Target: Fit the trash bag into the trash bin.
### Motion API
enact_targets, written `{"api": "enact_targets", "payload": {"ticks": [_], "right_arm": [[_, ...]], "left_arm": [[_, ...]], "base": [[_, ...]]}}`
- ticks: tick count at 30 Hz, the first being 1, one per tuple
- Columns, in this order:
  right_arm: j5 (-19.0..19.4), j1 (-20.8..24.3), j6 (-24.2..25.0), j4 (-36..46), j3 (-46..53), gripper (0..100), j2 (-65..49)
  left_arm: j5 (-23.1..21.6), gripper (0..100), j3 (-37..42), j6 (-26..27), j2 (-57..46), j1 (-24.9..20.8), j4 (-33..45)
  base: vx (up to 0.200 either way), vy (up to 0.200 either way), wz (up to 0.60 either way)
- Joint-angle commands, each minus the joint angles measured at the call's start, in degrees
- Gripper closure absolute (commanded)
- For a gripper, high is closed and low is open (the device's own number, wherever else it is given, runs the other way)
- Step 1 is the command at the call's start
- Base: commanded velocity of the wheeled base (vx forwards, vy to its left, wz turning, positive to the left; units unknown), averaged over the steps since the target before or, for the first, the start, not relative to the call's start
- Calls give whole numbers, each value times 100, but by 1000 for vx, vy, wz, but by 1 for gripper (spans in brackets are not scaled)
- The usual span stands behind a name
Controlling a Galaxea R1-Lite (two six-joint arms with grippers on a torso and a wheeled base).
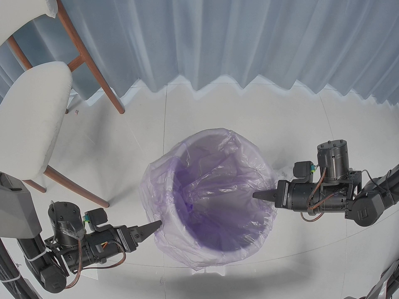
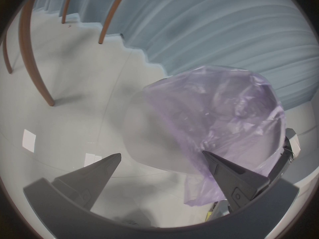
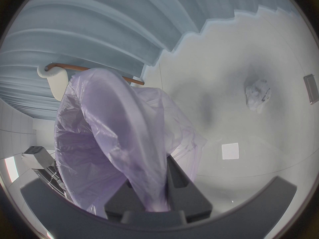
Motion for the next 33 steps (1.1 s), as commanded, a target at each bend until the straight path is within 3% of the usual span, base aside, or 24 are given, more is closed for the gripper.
{"api": "enact_targets", "payload": {"ticks": [1, 8, 16, 20, 21, 27, 33], "right_arm": [[4, -7, 124, -7, -30, 100, -77], [4, 1, 352, 1, -144, 100, -208], [-119, -43, 405, 54, -241, 100, 3], [-717, -43, 396, -16, -470, 100, 539], [-1209, -34, 467, -69, -733, 100, 881], [-1868, 142, 1117, -16, -1410, 100, 1593], [-2563, 177, 1214, -43, -1823, 100, 2384]], "left_arm": [[-8, 0, -101, 6, 278, 645, -1], [-8, 0, -347, 164, 691, 1365, -1], [10, 0, -374, 331, 533, 1576, -10], [-17, 0, -251, 129, -285, 1576, -1], [-17, 0, -172, -153, -733, 1576, -1], [317, 0, -22, -724, -1550, 1857, -1], [440, 0, 241, -820, -2262, 1822, 130]], "base": [[0, 0, 0], [0, 0, 0], [0, 0, 0], [0, 0, 0], [0, 0, 0], [0, 0, 0], [0, 0, 0]]}}
